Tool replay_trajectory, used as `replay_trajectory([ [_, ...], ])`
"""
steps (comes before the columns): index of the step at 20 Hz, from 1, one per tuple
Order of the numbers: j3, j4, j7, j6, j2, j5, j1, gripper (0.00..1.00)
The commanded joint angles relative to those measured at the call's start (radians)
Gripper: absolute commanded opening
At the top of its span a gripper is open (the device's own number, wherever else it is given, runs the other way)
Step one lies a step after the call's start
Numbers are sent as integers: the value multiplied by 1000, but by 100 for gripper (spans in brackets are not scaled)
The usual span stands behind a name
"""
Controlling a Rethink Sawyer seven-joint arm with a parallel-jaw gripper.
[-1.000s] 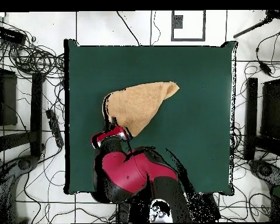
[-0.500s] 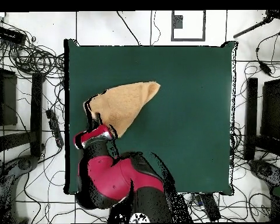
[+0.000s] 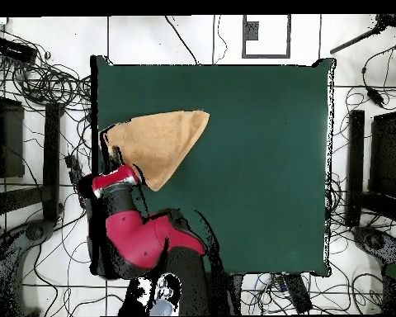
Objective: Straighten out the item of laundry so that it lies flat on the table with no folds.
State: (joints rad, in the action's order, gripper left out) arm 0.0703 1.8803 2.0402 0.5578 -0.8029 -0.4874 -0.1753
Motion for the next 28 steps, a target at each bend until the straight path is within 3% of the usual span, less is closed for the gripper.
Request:
replay_trajectory([
  [1,87,-175,-83,113,275,127,-25,0],
  [7,146,-223,-74,123,406,217,-58,0],
  [13,196,-232,-42,159,451,292,-96,0],
  [28,205,-127,75,-51,289,308,-159,0],
])
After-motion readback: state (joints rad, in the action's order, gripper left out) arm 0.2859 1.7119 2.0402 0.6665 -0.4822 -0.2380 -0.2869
